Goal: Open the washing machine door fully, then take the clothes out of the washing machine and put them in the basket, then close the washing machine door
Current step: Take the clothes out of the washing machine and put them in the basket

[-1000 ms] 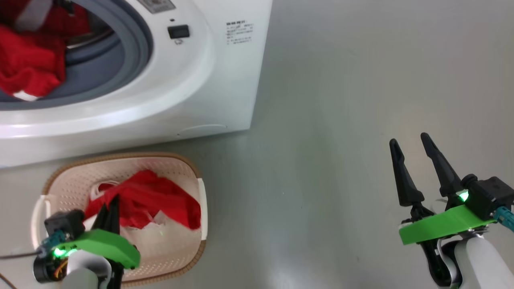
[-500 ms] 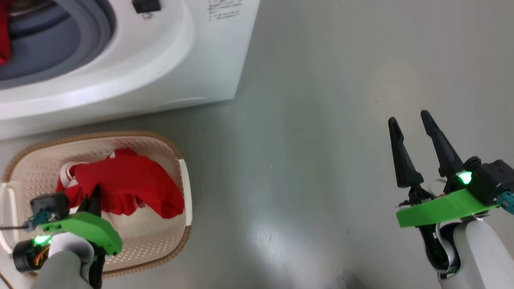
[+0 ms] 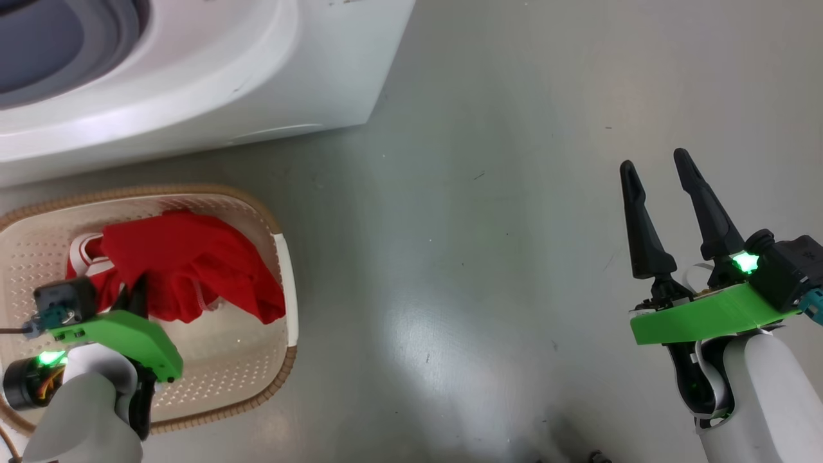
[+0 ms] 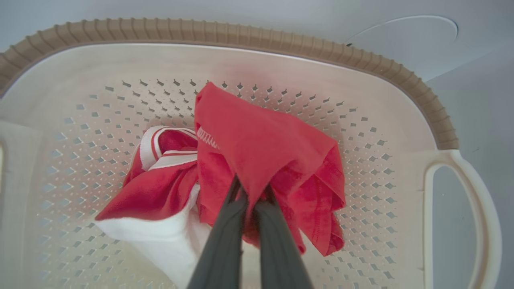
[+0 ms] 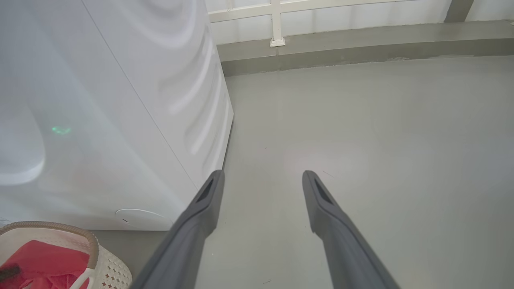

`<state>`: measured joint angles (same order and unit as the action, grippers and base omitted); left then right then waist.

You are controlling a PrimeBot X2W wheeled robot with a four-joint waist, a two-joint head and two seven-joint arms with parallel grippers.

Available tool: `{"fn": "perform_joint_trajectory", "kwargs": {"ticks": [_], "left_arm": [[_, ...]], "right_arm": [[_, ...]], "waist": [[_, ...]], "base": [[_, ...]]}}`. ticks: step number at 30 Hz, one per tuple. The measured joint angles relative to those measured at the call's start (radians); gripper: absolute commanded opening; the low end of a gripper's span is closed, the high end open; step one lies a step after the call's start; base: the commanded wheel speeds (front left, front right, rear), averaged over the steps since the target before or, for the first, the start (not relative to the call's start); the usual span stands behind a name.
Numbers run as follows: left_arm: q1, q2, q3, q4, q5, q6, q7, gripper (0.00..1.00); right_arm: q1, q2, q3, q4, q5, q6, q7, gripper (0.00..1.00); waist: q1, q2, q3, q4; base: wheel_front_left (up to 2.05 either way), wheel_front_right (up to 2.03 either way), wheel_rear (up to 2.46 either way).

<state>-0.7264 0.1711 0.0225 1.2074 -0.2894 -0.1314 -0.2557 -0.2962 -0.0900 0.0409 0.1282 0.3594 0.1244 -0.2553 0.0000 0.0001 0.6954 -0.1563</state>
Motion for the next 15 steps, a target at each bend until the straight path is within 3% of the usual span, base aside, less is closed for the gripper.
{"fn": "perform_joint_trajectory", "kwargs": {"ticks": [1, 2, 15], "left_arm": [[0.0, 0.0, 0.0, 0.004, 0.0, 0.0, 0.0, 0.94], [0.0, 0.0, 0.0, 0.007, 0.0, 0.0, 0.0, 1.0], [0.016, -0.014, 0.058, -0.015, -0.029, 0.0, 0.0, 1.0]], "right_arm": [[0.0, 0.0, 0.0, 0.0, 0.0, 0.0, 0.0, 1.0], [0.0, 0.0, 0.0, 0.001, 0.0, 0.0, 0.0, 1.0], [0.0, -0.001, 0.001, 0.014, 0.0, 0.0, 0.0, 1.0]], "waist": [[0.0, 0.0, -0.001, 0.0], [-0.0001, 0.0, -0.003, 0.001], [0.0, 0.0, -0.059, 0.018]], "base": [[0.0, 0.0, 0.0], [0.0, 0.0, 0.0], [0.0, 0.0, 0.0]]}}
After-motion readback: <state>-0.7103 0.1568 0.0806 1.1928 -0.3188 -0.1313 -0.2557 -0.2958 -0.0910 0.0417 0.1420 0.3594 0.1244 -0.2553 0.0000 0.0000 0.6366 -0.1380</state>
